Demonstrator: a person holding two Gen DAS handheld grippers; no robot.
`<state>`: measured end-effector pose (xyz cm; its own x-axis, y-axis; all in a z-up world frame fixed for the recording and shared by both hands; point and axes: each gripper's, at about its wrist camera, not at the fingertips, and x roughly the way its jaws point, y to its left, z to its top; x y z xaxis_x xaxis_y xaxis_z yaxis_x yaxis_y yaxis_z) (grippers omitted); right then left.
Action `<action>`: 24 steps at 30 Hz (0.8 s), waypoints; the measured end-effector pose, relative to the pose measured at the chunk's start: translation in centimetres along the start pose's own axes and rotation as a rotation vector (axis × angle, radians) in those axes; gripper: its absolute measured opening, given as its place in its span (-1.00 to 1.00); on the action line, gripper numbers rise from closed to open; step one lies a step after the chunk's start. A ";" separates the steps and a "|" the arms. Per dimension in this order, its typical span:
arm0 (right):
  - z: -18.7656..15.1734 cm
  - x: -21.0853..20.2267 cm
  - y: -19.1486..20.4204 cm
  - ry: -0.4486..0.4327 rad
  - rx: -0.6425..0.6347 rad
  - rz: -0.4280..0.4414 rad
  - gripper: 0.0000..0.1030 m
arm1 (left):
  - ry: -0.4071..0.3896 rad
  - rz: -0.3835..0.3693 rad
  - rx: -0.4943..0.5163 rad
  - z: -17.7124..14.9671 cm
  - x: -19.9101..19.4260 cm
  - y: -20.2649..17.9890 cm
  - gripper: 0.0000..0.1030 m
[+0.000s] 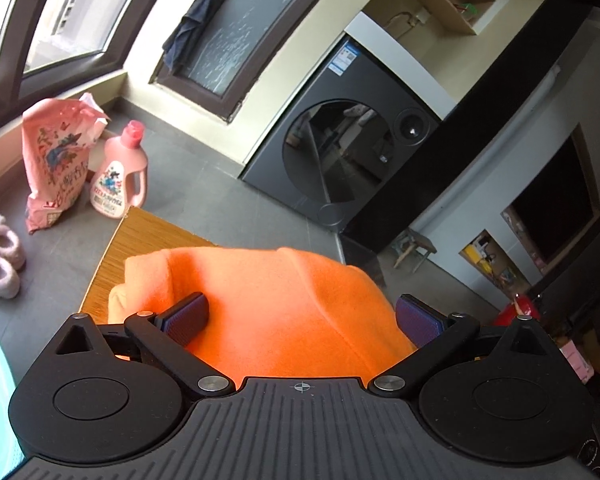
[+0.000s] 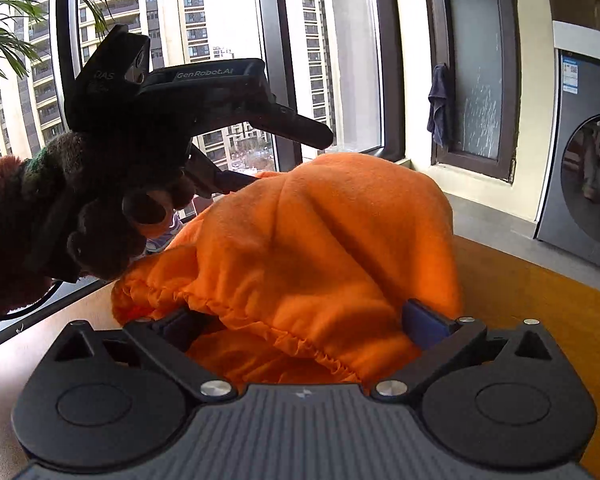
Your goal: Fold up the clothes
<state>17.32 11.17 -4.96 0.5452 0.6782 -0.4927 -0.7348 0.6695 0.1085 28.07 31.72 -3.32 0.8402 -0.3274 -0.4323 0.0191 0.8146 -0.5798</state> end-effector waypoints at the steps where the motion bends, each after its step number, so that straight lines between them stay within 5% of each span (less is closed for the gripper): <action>1: -0.5 -0.9 0.1 -0.020 0.011 -0.010 1.00 | -0.034 0.003 0.005 -0.7 -1.6 -0.7 0.99; 5: -3.0 -5.1 0.2 -0.106 0.094 -0.054 1.00 | -0.123 0.105 0.025 -5.4 -7.7 -4.1 1.00; 8: -4.7 -7.9 -0.3 -0.170 0.171 -0.086 1.00 | -0.113 0.176 0.044 -9.9 -10.4 -6.8 1.00; 15: -6.7 -11.1 0.5 -0.070 0.171 -0.210 1.00 | -0.106 0.377 0.159 -19.4 -13.2 -12.3 1.00; 21: -7.9 -13.2 1.7 -0.075 0.126 -0.297 1.00 | -0.126 0.506 0.170 -22.6 -13.1 -13.1 1.00; 24: -7.6 -12.6 1.5 -0.038 0.116 -0.301 1.00 | -0.124 0.495 0.149 -22.3 -13.1 -12.4 1.00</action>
<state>6.26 1.33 -5.14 0.7473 0.4538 -0.4854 -0.4886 0.8704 0.0615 4.76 15.24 -5.86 0.8257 0.1653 -0.5394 -0.3268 0.9195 -0.2185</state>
